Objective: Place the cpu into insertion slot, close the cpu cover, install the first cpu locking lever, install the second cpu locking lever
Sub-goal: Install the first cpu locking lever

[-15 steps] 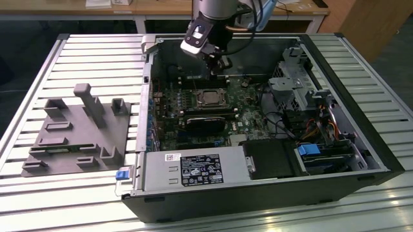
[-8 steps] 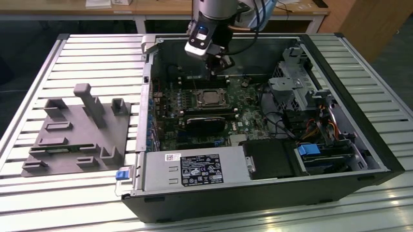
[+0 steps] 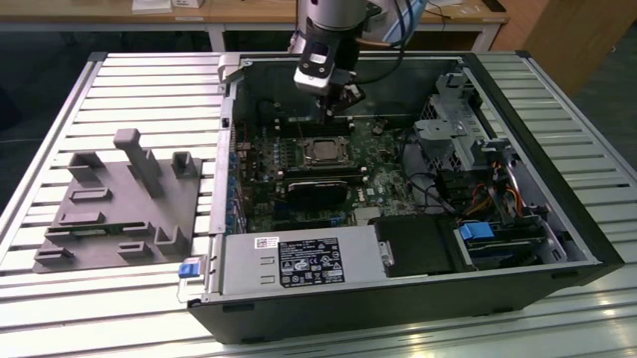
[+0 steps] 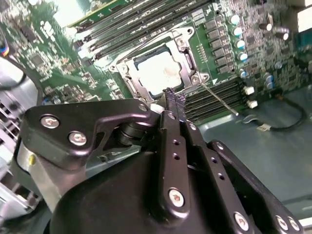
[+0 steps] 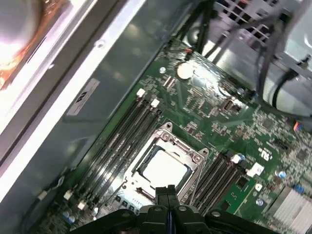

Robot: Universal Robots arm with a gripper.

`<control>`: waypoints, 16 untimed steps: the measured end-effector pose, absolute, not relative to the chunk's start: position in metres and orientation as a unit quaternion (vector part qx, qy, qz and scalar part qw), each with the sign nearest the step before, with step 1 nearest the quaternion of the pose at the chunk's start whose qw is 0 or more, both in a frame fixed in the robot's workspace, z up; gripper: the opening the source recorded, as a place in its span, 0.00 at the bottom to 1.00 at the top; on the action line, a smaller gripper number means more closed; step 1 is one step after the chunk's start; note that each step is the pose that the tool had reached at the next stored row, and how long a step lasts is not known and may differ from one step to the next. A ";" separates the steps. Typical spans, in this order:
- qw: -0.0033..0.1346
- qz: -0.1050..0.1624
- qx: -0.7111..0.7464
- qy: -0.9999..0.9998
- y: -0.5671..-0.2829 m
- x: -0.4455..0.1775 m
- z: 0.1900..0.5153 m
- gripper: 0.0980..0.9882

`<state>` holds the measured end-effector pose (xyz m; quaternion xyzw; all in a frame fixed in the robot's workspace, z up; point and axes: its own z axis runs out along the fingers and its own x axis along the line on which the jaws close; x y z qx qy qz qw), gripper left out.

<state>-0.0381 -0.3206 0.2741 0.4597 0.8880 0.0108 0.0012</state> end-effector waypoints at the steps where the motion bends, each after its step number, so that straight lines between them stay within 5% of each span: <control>1: 0.001 0.011 0.451 0.892 -0.321 -0.038 0.274 0.01; 16: 0.000 0.011 0.326 0.945 -0.321 -0.038 0.274 0.01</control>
